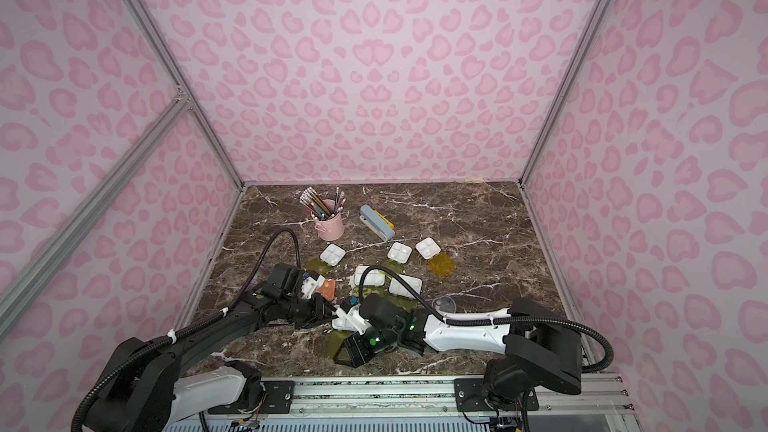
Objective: Close pillboxes
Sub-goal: Close the lid on the pillbox.
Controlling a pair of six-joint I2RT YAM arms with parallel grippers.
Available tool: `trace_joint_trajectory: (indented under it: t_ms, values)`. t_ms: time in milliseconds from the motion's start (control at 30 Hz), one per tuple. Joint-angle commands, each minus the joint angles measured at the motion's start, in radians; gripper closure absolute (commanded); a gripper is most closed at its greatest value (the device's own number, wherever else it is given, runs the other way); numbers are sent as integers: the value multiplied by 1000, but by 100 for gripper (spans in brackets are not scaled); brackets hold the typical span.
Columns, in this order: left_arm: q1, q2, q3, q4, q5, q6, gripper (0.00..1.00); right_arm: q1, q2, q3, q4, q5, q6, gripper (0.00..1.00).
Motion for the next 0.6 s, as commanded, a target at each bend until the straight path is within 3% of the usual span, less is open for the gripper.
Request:
trace_joint_trajectory:
  t_ms: [0,200,567]
  values:
    - [2,3,5,-92,-94,18,78,56,70,107,-80,38,-90,42]
    - [2,2,6,-96,-94,24,80,128,247,337,-282,122,-194,42]
    - [1,8,8,-107,-105,28,81,167,364,514,-508,334,-234,41]
